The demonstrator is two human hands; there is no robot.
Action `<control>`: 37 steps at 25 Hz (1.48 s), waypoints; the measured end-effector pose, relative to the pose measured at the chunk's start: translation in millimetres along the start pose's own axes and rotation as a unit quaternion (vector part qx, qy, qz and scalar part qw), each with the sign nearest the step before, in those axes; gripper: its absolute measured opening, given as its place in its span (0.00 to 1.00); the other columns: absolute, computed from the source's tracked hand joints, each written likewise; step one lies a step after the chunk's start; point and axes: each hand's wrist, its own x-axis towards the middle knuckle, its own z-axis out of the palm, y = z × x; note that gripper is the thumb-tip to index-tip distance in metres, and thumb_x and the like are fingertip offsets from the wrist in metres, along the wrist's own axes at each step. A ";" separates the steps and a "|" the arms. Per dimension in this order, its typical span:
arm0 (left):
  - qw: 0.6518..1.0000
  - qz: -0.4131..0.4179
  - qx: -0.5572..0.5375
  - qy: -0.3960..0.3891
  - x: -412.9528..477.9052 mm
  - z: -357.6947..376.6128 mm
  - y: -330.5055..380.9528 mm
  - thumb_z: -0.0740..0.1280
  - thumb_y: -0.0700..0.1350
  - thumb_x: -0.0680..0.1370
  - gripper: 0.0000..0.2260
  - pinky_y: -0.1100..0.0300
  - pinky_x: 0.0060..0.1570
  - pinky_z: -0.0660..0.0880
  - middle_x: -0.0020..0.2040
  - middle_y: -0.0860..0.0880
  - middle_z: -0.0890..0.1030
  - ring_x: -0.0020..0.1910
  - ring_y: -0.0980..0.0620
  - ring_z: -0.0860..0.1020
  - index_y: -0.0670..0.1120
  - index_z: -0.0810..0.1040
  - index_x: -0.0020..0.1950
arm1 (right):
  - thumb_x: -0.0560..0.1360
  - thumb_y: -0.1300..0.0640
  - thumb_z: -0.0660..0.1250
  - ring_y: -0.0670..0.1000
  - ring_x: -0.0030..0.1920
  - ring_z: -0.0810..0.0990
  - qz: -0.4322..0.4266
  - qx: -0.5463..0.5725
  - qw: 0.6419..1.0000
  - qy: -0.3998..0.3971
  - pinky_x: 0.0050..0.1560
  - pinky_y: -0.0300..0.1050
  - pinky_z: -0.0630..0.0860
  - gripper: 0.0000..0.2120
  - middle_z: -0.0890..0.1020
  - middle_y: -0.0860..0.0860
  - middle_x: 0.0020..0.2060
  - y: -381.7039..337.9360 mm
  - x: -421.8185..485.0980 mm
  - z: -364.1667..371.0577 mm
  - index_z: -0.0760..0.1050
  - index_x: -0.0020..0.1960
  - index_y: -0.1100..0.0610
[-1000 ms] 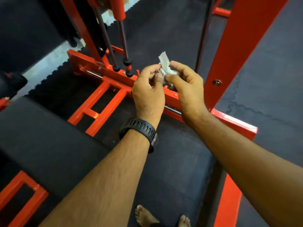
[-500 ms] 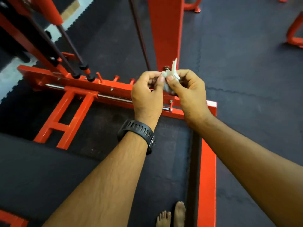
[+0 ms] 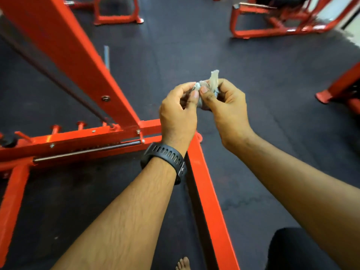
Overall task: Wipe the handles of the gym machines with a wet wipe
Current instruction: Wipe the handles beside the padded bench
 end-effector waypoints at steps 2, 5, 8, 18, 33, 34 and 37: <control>0.999 -0.008 -0.020 -0.043 -2.0 37.9 4.9 0.68 0.46 0.76 0.10 0.46 0.52 0.80 0.49 0.50 0.85 0.47 0.51 0.84 0.46 0.84 0.54 | 0.79 0.64 0.67 0.52 0.44 0.83 0.003 -0.010 0.999 0.036 0.46 0.43 0.81 0.02 0.81 0.59 0.42 -7.5 0.5 -39.3 0.78 0.51 0.63; 0.991 -0.022 -0.061 -0.114 -14.9 90.1 17.7 0.69 0.44 0.76 0.09 0.45 0.50 0.81 0.45 0.50 0.86 0.44 0.50 0.84 0.46 0.84 0.54 | 0.80 0.62 0.67 0.47 0.41 0.81 0.010 -0.029 0.996 0.089 0.42 0.38 0.77 0.02 0.81 0.53 0.41 -12.9 -3.8 -91.4 0.79 0.50 0.59; 0.984 -0.023 -0.080 -0.158 -26.6 128.7 21.0 0.69 0.40 0.77 0.08 0.46 0.51 0.81 0.44 0.49 0.85 0.44 0.49 0.84 0.46 0.84 0.54 | 0.80 0.60 0.67 0.49 0.42 0.83 0.018 -0.029 0.990 0.137 0.40 0.38 0.76 0.03 0.82 0.54 0.42 -10.4 -3.6 -128.1 0.79 0.50 0.57; 0.964 -0.021 -0.103 -0.243 -46.3 329.6 -9.9 0.69 0.36 0.79 0.12 0.57 0.49 0.81 0.43 0.55 0.85 0.44 0.56 0.83 0.54 0.82 0.48 | 0.81 0.58 0.67 0.47 0.56 0.82 -0.006 -0.094 0.967 0.236 0.60 0.47 0.78 0.11 0.83 0.52 0.56 52.9 38.0 -322.3 0.78 0.62 0.57; 0.920 0.016 -0.091 -0.381 -110.2 784.3 73.2 0.68 0.37 0.79 0.08 0.58 0.50 0.80 0.43 0.55 0.85 0.45 0.57 0.82 0.50 0.83 0.49 | 0.80 0.58 0.68 0.46 0.51 0.81 0.011 -0.088 0.914 0.397 0.53 0.45 0.79 0.09 0.83 0.50 0.52 38.7 112.8 -756.2 0.77 0.60 0.54; 0.913 0.022 -0.085 -0.399 -112.3 801.9 86.4 0.68 0.37 0.79 0.09 0.57 0.50 0.80 0.43 0.55 0.85 0.45 0.57 0.83 0.50 0.83 0.49 | 0.79 0.58 0.68 0.47 0.53 0.82 0.017 -0.077 0.915 0.397 0.55 0.43 0.79 0.11 0.83 0.48 0.53 25.0 114.1 -775.0 0.77 0.61 0.55; 0.893 0.037 -0.070 -0.443 -115.8 855.3 125.8 0.68 0.39 0.80 0.07 0.55 0.50 0.81 0.44 0.54 0.85 0.44 0.56 0.83 0.50 0.83 0.50 | 0.77 0.61 0.71 0.48 0.52 0.83 0.028 -0.064 0.911 0.406 0.54 0.42 0.79 0.12 0.84 0.53 0.53 -14.8 119.8 -829.1 0.79 0.60 0.59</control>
